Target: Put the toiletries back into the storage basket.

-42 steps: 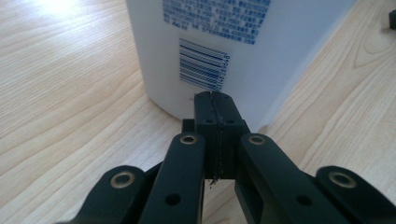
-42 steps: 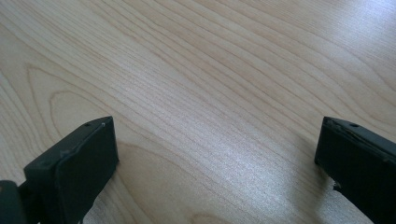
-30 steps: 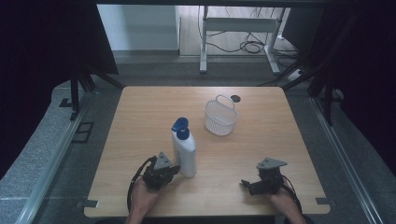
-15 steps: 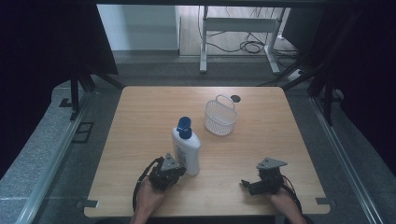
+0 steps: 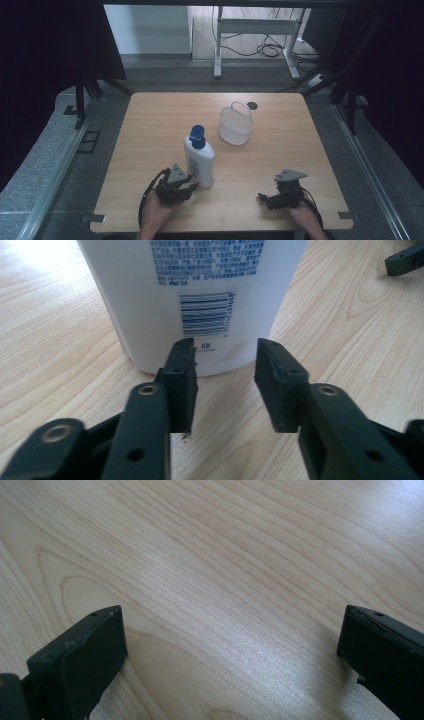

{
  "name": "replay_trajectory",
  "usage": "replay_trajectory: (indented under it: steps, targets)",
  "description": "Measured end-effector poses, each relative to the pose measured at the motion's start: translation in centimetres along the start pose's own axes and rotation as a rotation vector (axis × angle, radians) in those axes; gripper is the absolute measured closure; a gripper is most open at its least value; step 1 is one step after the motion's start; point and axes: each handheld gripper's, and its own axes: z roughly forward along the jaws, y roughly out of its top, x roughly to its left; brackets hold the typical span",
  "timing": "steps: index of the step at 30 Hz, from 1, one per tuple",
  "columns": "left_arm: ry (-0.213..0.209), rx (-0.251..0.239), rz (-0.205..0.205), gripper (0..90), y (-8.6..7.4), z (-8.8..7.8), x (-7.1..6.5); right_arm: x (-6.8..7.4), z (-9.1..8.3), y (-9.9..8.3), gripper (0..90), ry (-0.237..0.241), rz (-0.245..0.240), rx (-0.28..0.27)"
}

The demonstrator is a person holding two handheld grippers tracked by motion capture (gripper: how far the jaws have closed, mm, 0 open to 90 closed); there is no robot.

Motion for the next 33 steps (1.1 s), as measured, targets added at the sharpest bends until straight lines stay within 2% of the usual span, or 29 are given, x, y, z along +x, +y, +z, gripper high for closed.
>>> replay_trajectory:
  steps: [7, 16, 17, 27, 30, 33]
  targets:
    - [0.001, 0.007, 0.012, 47.5, -0.5, -0.2, -0.1, 0.2, -0.1, 0.1, 0.8, 0.013, -0.005, -0.003]
    - [-0.019, 0.005, -0.023, 32.5, -1.3, -0.6, 0.1, 0.4, -0.4, 0.2, 1.1, 0.014, -0.014, -0.02]
    - [-0.011, 0.006, -0.029, 28.8, -1.6, -0.7, 0.1, 0.4, -0.5, 0.3, 1.1, 0.018, -0.018, -0.025]
    - [0.042, 0.019, -0.031, 14.2, -2.4, -0.9, -0.2, 0.9, -1.0, 0.9, 0.8, 0.018, -0.061, -0.045]
    - [0.061, 0.03, -0.026, 13.3, -2.7, -0.8, -0.3, 1.0, -1.1, 1.0, 0.2, 0.018, -0.059, -0.049]
    - [0.06, 0.038, -0.029, 13.0, -2.9, -0.8, -0.4, 1.2, -1.2, 1.2, 0.0, 0.019, -0.064, -0.052]
